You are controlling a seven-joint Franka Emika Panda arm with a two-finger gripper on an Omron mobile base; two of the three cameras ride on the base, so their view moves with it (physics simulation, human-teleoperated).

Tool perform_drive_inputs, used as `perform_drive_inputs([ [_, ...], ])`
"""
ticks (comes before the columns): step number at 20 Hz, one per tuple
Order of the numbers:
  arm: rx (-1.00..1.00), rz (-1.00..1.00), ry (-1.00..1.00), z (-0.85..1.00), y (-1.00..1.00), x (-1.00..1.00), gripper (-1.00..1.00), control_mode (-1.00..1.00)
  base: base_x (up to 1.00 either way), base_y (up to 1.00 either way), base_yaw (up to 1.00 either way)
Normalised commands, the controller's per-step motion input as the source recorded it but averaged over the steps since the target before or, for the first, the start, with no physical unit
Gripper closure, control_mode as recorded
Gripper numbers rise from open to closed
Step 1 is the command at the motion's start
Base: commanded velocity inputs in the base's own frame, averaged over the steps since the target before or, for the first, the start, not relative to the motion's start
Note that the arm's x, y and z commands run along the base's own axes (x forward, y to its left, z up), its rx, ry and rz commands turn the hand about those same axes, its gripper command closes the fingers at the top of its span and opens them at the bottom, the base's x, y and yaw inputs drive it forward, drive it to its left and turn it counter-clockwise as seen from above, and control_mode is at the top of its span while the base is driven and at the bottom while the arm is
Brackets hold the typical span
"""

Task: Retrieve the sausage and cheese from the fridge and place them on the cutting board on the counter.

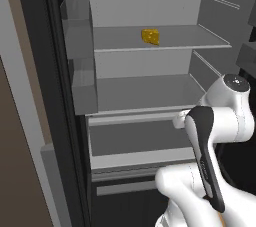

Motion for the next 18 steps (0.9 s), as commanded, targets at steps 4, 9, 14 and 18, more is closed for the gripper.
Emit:
perform_drive_inputs([
  [4, 0.0, 0.0, 0.0, 0.0, 0.0, 0.0, -1.0, -1.0, 0.0, 0.0, 0.0],
  [9, 0.0, 0.0, 0.0, 0.0, 0.0, 0.0, -1.0, -1.0, 0.0, 0.0, 0.0],
  [14, 0.0, 0.0, -0.09, 0.05, 0.02, -0.1, -1.0, -1.0, 0.0, 0.0, 0.0],
  [18, 0.0, 0.0, -0.28, 0.69, 0.02, -0.18, -1.0, -1.0, 0.0, 0.0, 0.0],
])
